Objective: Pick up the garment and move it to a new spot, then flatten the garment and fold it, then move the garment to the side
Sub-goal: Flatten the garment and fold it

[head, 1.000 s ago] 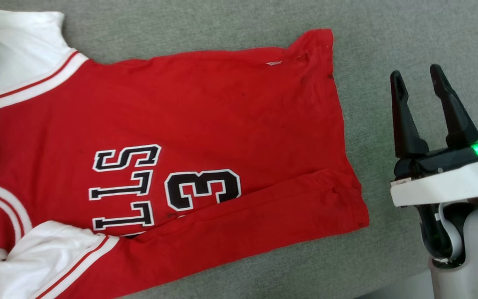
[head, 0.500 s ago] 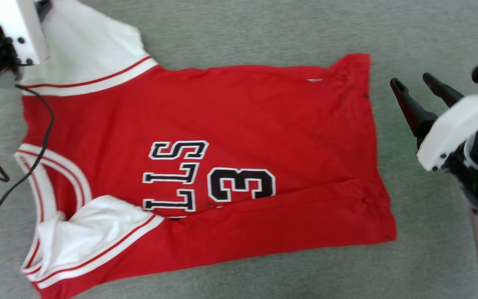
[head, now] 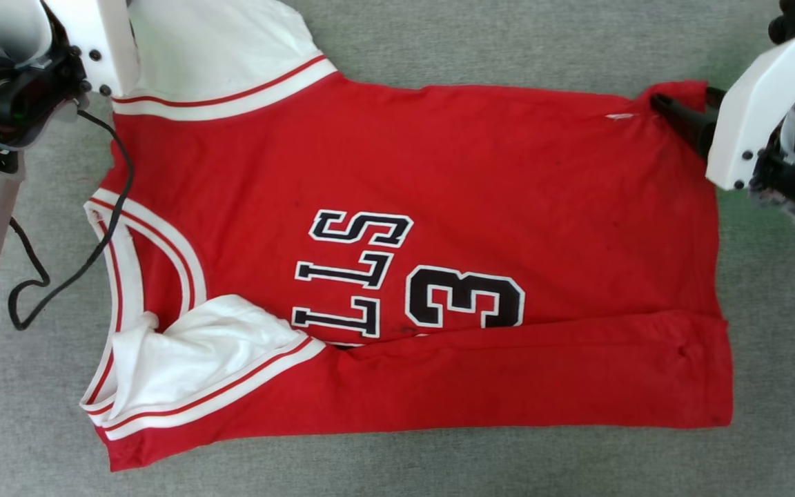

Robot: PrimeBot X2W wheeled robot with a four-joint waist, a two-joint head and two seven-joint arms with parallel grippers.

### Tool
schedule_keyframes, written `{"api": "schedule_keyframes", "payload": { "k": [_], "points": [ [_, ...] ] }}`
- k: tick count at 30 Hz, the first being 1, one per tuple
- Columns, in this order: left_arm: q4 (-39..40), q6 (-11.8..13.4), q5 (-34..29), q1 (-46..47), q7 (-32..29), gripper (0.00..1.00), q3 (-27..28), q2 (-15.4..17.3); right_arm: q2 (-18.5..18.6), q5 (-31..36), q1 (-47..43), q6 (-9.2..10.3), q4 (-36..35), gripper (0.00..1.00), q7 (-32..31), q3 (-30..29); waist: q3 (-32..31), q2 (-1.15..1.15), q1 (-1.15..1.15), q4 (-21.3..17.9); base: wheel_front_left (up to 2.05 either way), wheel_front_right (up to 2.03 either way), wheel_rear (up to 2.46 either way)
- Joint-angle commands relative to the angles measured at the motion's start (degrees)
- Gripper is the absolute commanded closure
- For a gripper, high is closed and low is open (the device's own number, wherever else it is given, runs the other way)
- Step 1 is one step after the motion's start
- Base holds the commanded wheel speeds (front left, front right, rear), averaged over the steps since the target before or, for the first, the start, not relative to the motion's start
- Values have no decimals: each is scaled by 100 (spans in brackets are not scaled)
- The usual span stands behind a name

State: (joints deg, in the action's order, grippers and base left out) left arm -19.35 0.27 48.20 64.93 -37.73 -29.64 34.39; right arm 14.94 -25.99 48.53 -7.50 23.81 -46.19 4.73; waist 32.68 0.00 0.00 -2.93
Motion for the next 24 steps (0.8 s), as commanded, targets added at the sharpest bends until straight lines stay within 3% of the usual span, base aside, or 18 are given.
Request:
{"api": "schedule_keyframes", "payload": {
  "k": [1,2,3,4,12,19,24],
  "points": [
    [24,-18,-6,43,29,100,-6,1,-69,14,-135,2,251,0,-141,93,35,0,0,45,0,0,0],
    [14,-45,14,-29,70,100,-21,-2,-145,151,-110,5,709,0,-527,137,17,0,0,76,0,0,0],
    [1,-56,38,-61,79,100,-13,-5,-176,174,-103,5,799,61,-616,127,0,0,0,84,0,0,0],
    [-21,-59,52,-102,108,100,-3,0,-182,211,-70,5,869,100,-697,121,-24,0,0,90,0,0,0],
    [-135,-94,347,-786,739,100,306,74,-17,171,31,2,195,100,-73,-68,-753,0,0,165,0,0,0],
    [258,47,685,-1884,1303,100,612,140,42,6,-859,2,-495,100,272,-311,-1394,0,0,268,0,0,0],
    [720,331,956,-3018,1764,100,840,51,-11,-85,-1792,2,-988,100,432,-563,-1751,0,0,365,0,0,0]
  ]
}}
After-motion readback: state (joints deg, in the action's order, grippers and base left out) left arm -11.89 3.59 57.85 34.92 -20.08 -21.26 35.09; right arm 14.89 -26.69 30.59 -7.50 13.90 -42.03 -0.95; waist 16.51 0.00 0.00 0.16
